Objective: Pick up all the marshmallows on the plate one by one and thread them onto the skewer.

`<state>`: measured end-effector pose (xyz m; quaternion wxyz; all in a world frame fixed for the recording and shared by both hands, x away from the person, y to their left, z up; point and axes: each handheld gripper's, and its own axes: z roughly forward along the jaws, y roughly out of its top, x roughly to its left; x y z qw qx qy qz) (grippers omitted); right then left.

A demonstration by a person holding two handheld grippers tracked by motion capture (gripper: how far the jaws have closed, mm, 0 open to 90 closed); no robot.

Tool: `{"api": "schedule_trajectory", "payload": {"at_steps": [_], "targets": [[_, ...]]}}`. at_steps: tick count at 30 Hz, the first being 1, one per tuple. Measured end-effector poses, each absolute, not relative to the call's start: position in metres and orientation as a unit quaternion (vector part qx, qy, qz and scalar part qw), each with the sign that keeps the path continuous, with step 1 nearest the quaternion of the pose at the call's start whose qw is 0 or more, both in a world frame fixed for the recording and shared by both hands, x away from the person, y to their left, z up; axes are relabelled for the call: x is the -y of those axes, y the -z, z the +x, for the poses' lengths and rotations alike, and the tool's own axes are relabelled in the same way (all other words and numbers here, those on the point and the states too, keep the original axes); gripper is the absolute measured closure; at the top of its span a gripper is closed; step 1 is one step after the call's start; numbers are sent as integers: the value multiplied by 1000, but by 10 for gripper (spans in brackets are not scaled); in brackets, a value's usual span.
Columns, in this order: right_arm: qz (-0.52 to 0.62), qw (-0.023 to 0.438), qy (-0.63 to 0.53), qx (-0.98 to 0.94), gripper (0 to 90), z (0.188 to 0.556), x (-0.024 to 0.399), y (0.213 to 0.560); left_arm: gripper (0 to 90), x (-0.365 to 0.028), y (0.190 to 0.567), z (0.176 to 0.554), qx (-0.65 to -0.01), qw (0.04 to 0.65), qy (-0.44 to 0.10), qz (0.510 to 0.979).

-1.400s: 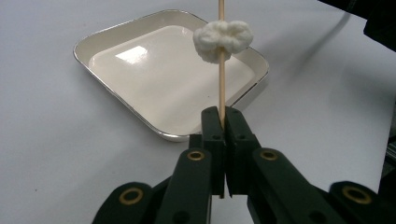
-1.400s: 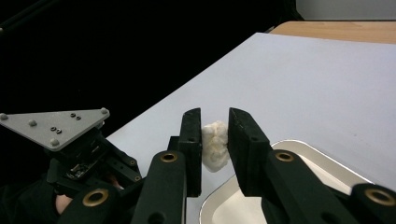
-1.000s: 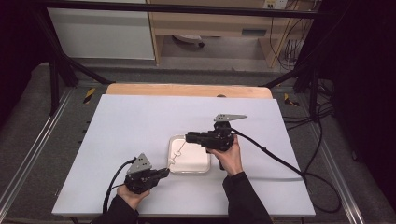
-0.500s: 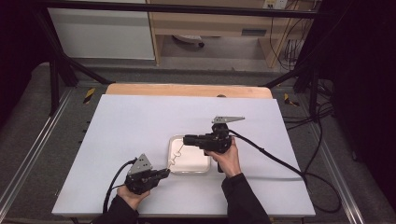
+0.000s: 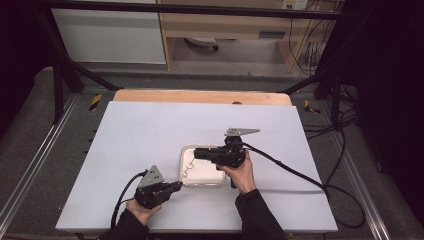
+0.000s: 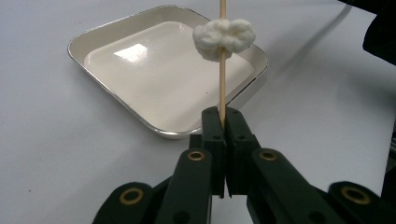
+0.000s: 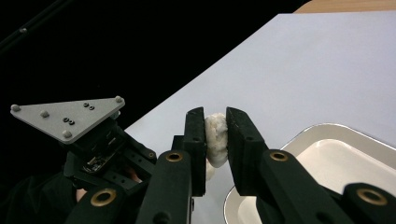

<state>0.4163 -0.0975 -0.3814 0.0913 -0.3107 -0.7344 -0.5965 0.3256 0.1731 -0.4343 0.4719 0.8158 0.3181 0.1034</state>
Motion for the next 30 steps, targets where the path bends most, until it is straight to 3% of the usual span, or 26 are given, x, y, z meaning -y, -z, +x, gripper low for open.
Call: {"api": "schedule_trajectory", "payload": {"at_steps": [30], "targets": [[-302,81,599,737,802,407,93,395,882,-170,438,325,-321,462,-97,821]]}}
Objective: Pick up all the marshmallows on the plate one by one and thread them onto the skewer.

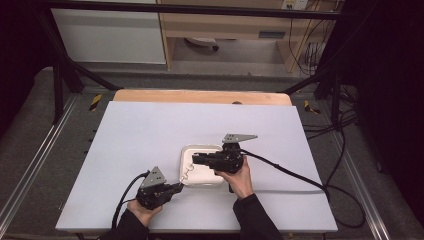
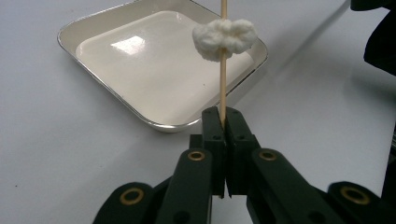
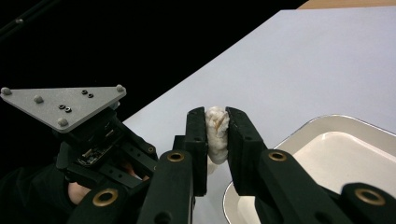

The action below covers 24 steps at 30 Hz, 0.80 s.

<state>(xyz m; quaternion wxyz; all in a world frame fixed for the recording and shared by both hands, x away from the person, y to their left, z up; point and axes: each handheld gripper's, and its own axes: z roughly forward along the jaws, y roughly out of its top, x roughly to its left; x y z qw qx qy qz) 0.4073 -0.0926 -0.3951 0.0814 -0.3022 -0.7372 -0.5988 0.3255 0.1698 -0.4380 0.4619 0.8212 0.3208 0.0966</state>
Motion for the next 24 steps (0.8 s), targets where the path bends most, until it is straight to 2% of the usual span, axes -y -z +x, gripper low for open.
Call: {"api": "schedule_trajectory", "payload": {"at_steps": [4,6,8,14,16,24], "targets": [[-299,84,599,738,802,407,92,396,882,-170,437,325,-319,478,-96,813],[-297,106,581,750,800,405,86,404,882,-169,432,325,-324,475,-107,811],[-298,88,593,743,802,402,83,409,882,-170,435,327,-328,478,-103,808],[-301,92,590,743,776,404,82,412,882,-170,436,328,-318,484,-96,809],[-303,81,590,744,676,403,83,410,882,-170,436,328,-317,485,-99,809],[-293,16,574,765,442,399,97,396,881,-172,436,329,-324,482,-95,809]]}}
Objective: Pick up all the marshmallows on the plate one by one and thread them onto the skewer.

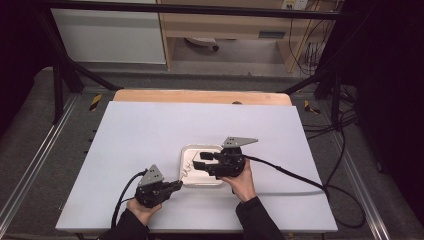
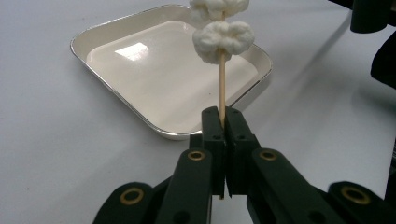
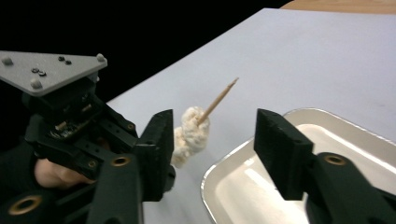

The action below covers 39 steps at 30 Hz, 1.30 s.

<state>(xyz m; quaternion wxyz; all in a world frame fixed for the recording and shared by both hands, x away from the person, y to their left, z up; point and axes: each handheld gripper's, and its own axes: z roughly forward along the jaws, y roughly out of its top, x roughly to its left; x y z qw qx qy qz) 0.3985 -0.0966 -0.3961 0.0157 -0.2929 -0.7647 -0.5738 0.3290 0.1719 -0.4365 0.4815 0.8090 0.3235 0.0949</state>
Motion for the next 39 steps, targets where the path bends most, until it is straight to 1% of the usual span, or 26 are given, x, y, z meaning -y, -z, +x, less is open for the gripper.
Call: {"api": "schedule_trajectory", "payload": {"at_steps": [2,7,12,15,25,30,39], "targets": [[-292,-2,567,770,383,397,101,395,881,-172,437,329,-325,481,-94,809],[-302,-22,559,772,245,397,116,397,880,-173,437,330,-327,478,-91,810],[-316,-48,545,775,149,396,134,401,880,-174,436,330,-337,468,-94,812],[-322,-55,536,779,95,396,145,404,880,-174,436,331,-338,466,-92,812],[-342,-72,495,795,24,391,183,425,879,-173,436,332,-339,458,-90,817],[-354,-90,475,800,7,385,203,435,879,-174,435,334,-340,456,-87,818],[-365,-112,447,809,6,376,231,448,878,-172,430,340,-348,442,-77,824]]}}
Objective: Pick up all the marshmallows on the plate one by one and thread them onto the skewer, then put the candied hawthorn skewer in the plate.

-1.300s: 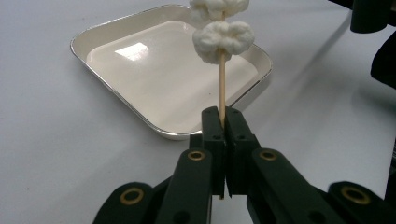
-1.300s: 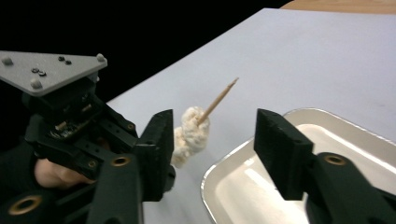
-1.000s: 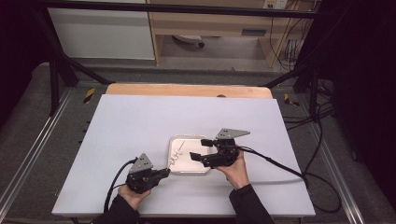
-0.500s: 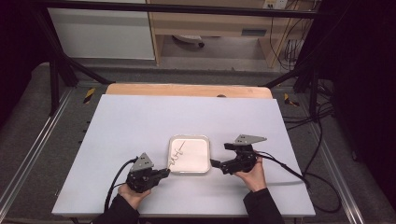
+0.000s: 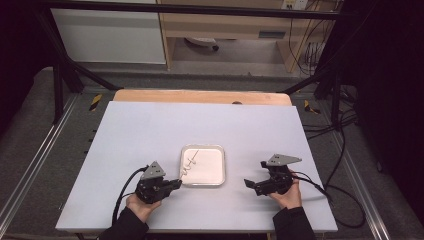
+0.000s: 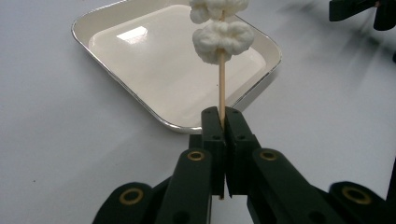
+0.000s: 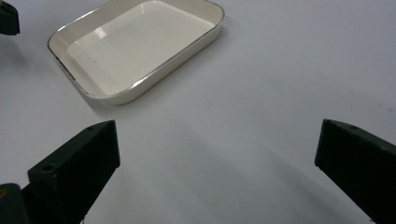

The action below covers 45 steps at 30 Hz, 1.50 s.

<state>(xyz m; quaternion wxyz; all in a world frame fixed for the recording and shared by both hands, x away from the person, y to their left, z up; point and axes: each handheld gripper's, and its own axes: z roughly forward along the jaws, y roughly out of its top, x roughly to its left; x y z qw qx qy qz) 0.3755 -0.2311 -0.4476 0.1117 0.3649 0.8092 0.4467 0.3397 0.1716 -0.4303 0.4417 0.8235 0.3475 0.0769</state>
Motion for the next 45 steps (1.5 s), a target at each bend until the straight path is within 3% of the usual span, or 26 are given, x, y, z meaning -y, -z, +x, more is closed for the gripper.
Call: {"api": "schedule_trajectory", "payload": {"at_steps": [24,45], "targets": [[371,126,-426,-816,5,368,248,453,877,-142,403,374,-355,389,-84,846],[370,123,-424,-817,6,369,248,454,876,-110,423,400,-389,291,-79,871]]}}
